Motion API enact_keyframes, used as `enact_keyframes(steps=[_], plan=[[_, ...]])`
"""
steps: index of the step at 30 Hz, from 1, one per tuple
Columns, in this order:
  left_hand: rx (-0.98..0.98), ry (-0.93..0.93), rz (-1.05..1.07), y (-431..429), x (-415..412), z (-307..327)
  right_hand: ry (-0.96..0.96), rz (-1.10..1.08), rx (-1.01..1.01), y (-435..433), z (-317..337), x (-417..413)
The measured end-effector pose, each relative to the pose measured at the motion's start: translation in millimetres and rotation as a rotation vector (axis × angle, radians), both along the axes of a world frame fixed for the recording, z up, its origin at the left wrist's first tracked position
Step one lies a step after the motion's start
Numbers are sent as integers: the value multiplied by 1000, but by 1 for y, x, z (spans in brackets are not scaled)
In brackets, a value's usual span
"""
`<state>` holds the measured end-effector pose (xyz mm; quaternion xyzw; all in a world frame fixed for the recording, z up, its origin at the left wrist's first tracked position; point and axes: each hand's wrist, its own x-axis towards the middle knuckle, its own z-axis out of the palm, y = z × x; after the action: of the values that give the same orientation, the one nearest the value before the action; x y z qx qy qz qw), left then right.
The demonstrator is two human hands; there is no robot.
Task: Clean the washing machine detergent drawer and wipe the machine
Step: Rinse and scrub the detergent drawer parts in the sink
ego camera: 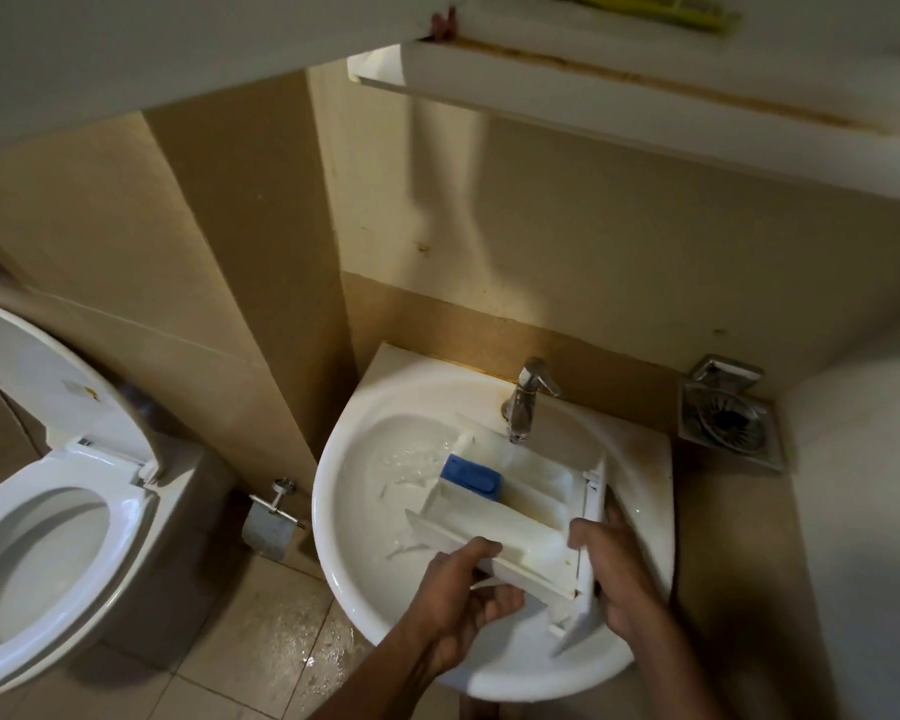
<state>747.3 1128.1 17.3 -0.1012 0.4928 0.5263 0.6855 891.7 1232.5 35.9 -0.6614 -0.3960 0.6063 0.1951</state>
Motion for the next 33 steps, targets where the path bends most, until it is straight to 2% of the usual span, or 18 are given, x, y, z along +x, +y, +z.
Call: enact_keyframes(steps=[4, 6, 9, 11, 14, 18, 22, 25, 28, 33], plan=[[-76, -79, -8, -13, -26, -8, 17, 42, -37, -7, 6, -29], [-60, -132, -26, -17, -33, -9, -18, -17, 21, -6, 6, -26], [-109, -167, 88, -14, -38, -24, -159, -46, 155, -6, 29, -19], [-166, -80, 122, -10, -41, -38, -298, -7, 277, -6, 44, -18], [-151, 114, -72, 1, -37, -49, -499, 100, 428, -4, 60, -20], [-70, 136, -228, 29, -22, -39, -680, 211, 495, -8, 74, -30], [-43, 213, -318, 52, -10, -32, -795, 234, 597, -16, 81, -35], [-9, 226, -325, 60, -10, -29, -806, 216, 601, -17, 84, -33], [-3, 197, -310, 63, -19, -30, -721, 165, 582, -17, 86, -26], [-6, 138, -346, 56, -48, -19, -336, -7, 316, -3, 73, 1]])
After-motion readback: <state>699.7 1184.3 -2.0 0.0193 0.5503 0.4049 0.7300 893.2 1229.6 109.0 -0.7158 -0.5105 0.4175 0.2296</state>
